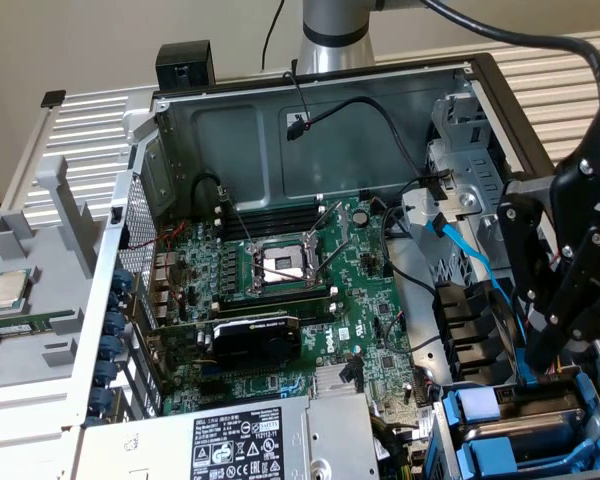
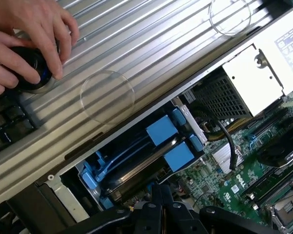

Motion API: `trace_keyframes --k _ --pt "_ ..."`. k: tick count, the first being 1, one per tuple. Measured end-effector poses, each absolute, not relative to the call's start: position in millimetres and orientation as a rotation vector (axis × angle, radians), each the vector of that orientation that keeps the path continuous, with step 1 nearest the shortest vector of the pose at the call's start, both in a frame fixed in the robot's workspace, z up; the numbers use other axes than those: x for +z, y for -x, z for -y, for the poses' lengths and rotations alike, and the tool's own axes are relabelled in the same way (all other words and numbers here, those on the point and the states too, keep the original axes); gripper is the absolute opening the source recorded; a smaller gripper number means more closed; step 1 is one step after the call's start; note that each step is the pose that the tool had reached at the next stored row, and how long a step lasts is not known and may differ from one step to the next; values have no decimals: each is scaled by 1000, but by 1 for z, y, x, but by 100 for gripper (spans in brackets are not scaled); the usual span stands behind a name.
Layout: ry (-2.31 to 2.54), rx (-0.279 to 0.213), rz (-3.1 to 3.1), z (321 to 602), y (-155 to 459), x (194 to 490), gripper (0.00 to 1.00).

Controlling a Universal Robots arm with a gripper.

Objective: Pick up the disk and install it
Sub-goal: 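Insert the second disk wire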

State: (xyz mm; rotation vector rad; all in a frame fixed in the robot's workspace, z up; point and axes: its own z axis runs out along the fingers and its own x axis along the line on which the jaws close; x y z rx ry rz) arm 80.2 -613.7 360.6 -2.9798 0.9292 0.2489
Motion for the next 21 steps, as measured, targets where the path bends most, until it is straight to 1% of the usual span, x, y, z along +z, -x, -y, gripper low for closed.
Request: trace_keyframes --k 21 --pt "2990 247 -888 613 -80 361 11"
